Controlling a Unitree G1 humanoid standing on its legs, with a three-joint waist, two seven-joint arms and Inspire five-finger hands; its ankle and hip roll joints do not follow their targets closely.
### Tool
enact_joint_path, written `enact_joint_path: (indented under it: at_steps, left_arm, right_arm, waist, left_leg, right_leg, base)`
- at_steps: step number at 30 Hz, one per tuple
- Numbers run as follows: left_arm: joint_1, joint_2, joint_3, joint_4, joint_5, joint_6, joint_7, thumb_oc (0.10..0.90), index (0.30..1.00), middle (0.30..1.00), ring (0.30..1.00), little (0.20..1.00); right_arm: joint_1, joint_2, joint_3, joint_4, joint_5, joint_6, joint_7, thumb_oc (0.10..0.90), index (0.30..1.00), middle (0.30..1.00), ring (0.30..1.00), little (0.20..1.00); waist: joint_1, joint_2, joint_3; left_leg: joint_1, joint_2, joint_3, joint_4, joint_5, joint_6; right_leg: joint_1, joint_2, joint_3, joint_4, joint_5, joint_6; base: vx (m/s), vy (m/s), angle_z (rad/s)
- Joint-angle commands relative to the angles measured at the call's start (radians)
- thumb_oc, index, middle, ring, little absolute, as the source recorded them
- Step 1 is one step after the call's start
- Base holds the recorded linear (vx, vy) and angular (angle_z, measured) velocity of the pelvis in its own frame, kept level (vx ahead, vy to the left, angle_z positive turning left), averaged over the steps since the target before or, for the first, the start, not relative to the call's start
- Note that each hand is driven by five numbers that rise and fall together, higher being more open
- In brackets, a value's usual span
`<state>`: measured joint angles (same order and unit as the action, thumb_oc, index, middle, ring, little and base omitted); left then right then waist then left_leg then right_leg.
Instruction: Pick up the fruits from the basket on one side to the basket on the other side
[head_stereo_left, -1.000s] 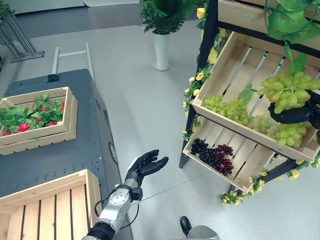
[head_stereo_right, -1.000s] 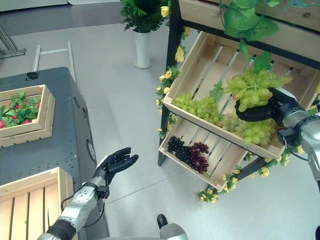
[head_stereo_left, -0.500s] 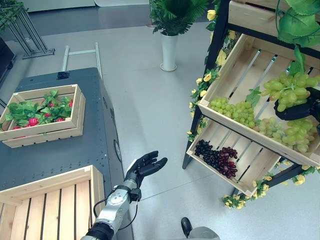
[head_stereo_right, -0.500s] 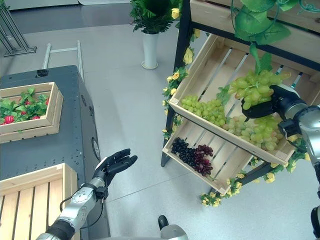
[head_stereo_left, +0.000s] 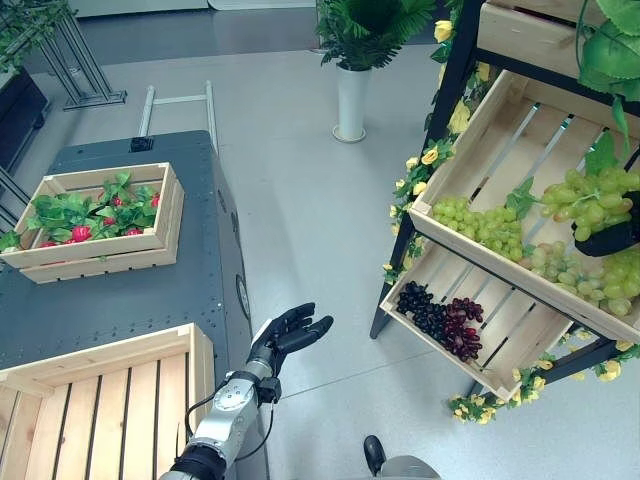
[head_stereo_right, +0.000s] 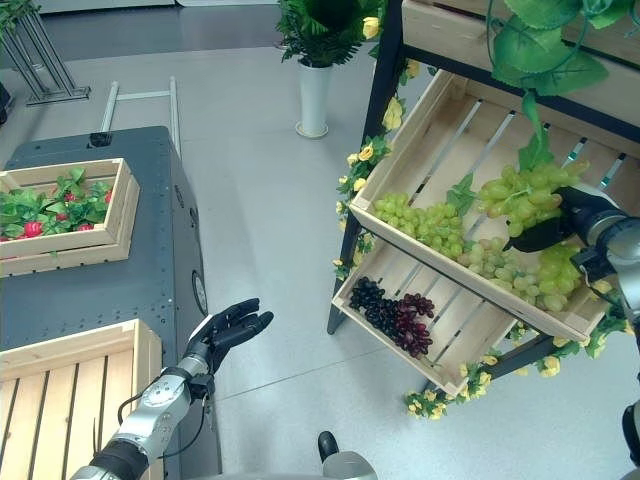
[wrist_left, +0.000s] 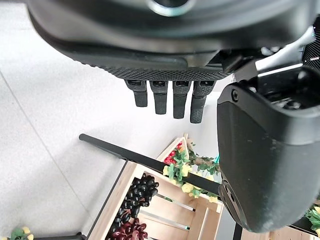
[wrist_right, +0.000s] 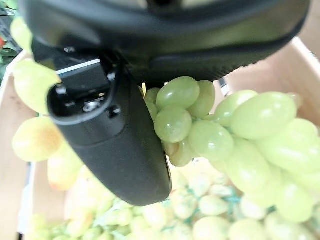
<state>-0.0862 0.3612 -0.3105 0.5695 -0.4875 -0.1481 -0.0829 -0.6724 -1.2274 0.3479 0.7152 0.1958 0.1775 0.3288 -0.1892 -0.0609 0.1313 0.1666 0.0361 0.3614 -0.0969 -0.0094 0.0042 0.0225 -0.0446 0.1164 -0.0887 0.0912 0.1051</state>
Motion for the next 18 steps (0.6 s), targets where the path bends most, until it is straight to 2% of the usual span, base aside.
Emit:
enact_joint_path:
  at_steps: [1, 2, 18]
  left_arm:
    - [-0.105, 0.041, -0.052, -0.041, -0.051, -0.107, -0.021, 0.800, 0.900, 0.900, 0.900, 0.900]
    - [-0.104, 0.041, -0.053, -0.043, -0.051, -0.107, -0.021, 0.800, 0.900, 0.900, 0.900, 0.900]
    - [-0.101, 0.042, -0.058, -0.051, -0.057, -0.094, -0.026, 0.800, 0.900, 0.900, 0.900, 0.900]
  right_arm:
    - [-0.232, -0.124, 0.023, 0.089, -0.047, -0.105, -0.079, 0.409, 0.314, 0.314, 0.314, 0.314]
    - [-0.230, -0.123, 0.021, 0.091, -0.054, -0.105, -0.084, 0.800, 0.900, 0.900, 0.900, 0.900]
    - [-0.216, -0.114, 0.015, 0.102, -0.074, -0.111, -0.108, 0.800, 0.900, 0.900, 0.900, 0.900]
  waist:
    - [0.028, -0.044, -0.065]
    - [0.028, -0.043, -0.064]
    - [0.028, -0.034, -0.062]
  left_leg:
    - [0.013, -0.009, -0.043, 0.010, -0.065, 0.009]
    - [0.013, -0.010, -0.044, 0.010, -0.065, 0.009]
    - [0.011, -0.014, -0.043, 0.010, -0.065, 0.009]
  right_leg:
    - [0.009, 0.031, -0.012, 0.001, 0.022, -0.008]
    - [0.010, 0.031, -0.011, 0.001, 0.022, -0.008]
    - [0.009, 0.030, -0.010, 0.001, 0.019, -0.010]
  base:
    - [0.00, 0.000, 0.00]
    - [0.00, 0.000, 0.00]
    - [0.00, 0.000, 0.00]
